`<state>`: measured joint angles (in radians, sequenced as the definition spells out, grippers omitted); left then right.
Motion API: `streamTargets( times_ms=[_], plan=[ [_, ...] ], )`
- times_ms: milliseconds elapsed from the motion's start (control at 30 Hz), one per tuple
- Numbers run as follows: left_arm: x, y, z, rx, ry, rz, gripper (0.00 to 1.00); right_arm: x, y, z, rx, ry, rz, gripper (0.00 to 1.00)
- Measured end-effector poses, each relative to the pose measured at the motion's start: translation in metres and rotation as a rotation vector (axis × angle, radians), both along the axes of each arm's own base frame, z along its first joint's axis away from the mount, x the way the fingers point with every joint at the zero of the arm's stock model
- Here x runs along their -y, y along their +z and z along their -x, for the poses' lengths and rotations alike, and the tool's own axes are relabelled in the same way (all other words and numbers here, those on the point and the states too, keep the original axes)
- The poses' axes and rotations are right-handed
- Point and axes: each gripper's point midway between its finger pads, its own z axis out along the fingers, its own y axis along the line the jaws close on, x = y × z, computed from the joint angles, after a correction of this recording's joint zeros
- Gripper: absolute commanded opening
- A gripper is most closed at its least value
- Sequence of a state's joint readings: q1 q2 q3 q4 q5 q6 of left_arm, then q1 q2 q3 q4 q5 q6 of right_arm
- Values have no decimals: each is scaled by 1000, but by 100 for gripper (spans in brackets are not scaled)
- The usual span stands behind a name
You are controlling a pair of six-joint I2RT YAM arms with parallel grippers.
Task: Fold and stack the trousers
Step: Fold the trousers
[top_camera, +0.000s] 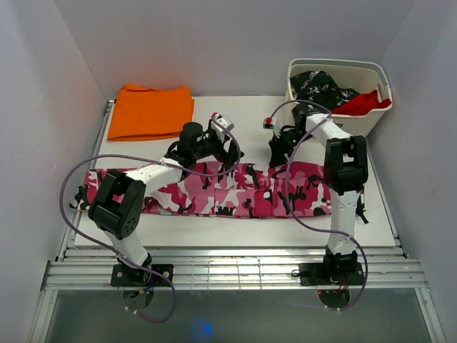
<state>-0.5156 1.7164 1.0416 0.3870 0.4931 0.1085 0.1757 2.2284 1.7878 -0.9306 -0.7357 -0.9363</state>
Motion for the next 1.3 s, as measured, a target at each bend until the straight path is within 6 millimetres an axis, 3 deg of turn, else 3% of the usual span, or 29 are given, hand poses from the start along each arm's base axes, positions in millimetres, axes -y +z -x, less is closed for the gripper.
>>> streamTargets(
  times_ms=[100,133,233,400,633,767,867,1300],
  plan=[
    [-10,-5,-5,-53,40,6,98,-3,-3,4,-8,21,3,41],
    [-13,-7,-6,-68,52,5,98,-3,-2,6,-11,28,4,26],
    [-22,-7,-15,-134,88,7,98,-5,3,8,-6,45,3,8],
    [-33,7,-30,-183,100,25,98,-4,17,19,65,48,5,8],
    [-23,16,-25,-258,22,28,98,-5,51,67,359,94,62,8],
    [-18,-1,-16,-341,-3,18,83,-6,37,89,488,138,110,8],
    [-15,-9,-7,-388,-23,10,78,-5,22,107,565,179,152,8],
    [4,-32,22,-569,-95,24,79,-10,-11,132,852,332,274,8]
  ],
)
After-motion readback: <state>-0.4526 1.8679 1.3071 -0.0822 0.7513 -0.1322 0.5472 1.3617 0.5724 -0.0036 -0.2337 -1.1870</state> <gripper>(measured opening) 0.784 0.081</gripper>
